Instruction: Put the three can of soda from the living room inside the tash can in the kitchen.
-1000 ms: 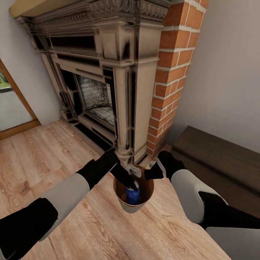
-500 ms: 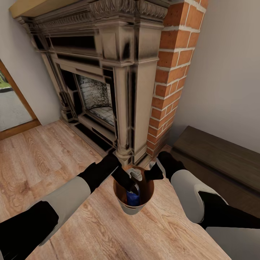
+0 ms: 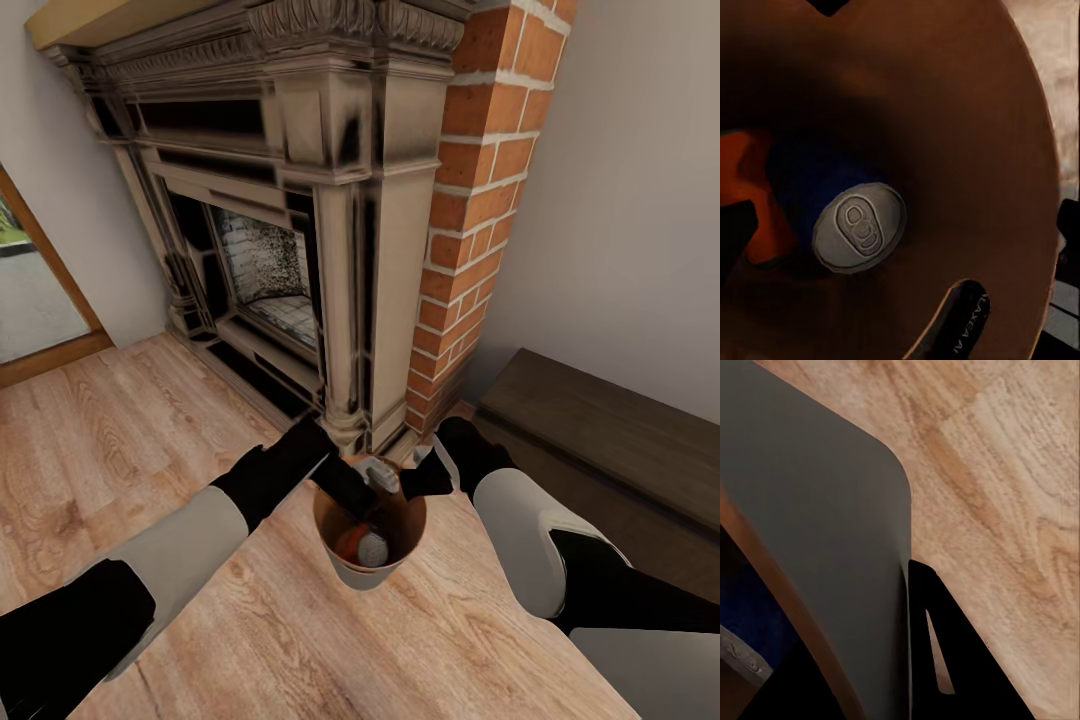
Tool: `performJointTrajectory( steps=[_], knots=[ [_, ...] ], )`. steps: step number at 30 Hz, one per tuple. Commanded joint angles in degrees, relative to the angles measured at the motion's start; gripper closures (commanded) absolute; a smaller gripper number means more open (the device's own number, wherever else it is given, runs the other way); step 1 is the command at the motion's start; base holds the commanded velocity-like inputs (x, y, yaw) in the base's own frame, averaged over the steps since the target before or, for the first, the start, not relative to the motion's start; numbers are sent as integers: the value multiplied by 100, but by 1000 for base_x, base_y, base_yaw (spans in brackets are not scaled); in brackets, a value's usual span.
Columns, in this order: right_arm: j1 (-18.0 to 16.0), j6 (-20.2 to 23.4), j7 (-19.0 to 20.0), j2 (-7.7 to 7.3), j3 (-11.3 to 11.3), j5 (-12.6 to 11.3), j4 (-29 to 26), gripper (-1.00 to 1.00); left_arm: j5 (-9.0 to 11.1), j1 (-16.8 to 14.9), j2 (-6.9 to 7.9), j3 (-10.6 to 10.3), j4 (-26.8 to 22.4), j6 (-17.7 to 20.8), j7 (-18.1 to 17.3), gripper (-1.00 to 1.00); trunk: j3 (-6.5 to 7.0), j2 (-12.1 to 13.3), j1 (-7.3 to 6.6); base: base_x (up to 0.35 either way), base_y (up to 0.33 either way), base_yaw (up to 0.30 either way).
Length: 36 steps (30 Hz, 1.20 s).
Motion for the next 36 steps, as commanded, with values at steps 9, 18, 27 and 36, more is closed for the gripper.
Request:
performJointTrajectory(
  steps=[9,18,27,36],
  knots=[
    [1,19,27,1,-32,-147,15,100,47,9,1289,292,-1670,47,-569,-100,0,0,0,0,0,0],
    [10,19,-5,-21,-39,-145,52,100,-42,1156,2079,1845,-1991,-1115,827,-100,0,0,0,0,0,0],
    [54,19,-81,-64,-54,-111,4,100,-8,3110,2071,4813,-1563,-3852,2379,-100,0,0,0,0,0,0],
    [434,-82,-92,-380,-59,-103,-500,100,48,4035,2016,5377,-1282,-5017,2787,-100,0,0,0,0,0,0]
  ],
)
